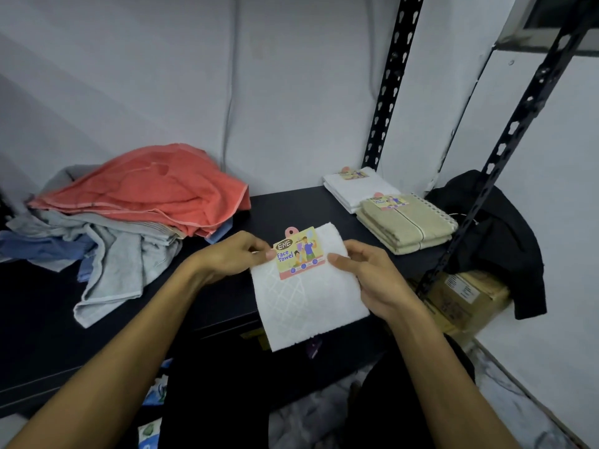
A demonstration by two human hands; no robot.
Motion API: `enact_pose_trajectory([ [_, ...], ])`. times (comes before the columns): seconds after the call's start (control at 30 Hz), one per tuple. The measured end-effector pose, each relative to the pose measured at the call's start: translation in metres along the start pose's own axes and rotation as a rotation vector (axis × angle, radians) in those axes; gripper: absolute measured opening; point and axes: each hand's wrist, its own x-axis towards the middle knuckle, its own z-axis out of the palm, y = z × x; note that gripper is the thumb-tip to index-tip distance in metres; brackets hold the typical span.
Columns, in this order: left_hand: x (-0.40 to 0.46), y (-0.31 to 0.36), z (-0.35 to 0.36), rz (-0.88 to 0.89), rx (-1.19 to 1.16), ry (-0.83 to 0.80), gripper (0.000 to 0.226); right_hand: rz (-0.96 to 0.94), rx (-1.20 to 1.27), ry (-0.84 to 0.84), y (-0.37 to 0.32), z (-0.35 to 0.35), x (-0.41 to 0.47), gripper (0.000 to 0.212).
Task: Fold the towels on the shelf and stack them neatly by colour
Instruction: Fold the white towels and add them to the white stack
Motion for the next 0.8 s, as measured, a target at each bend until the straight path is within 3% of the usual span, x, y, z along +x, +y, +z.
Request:
enact_pose_trajectory([
  [0.1, 0.013, 0.015, -0.007, -0.042, -0.194, -0.014, 0.029, -0.073, -0.079, 0.013, -0.020, -0.015, 0.016, 0.018],
  [0.2, 0.038, 0.039, -0.017, -0.095, -0.194, -0.017, 0.031, -0.160, -0.348, 0.050, -0.048, -0.034, 0.039, 0.017],
  [0.33, 0.096, 0.071, -0.031, -0.090, -0.310, 0.150, 0.029, -0.219, -0.506, 0.082, -0.097, -0.064, 0.084, 0.005],
  [0.5, 0.190, 0.107, -0.043, -0.121, -0.412, 0.271, 0.021, -0.195, -0.551, 0.218, -0.146, -0.115, 0.176, 0.025],
  [0.7, 0.308, 0.112, -0.042, -0.231, -0.485, 0.346, 0.029, -0.139, -0.770, 0.354, -0.140, -0.163, 0.296, 0.036],
  [0.8, 0.348, 0.092, -0.035, -0.259, -0.454, 0.456, 0.027, -0.095, -0.869, 0.374, -0.118, -0.174, 0.336, 0.029],
])
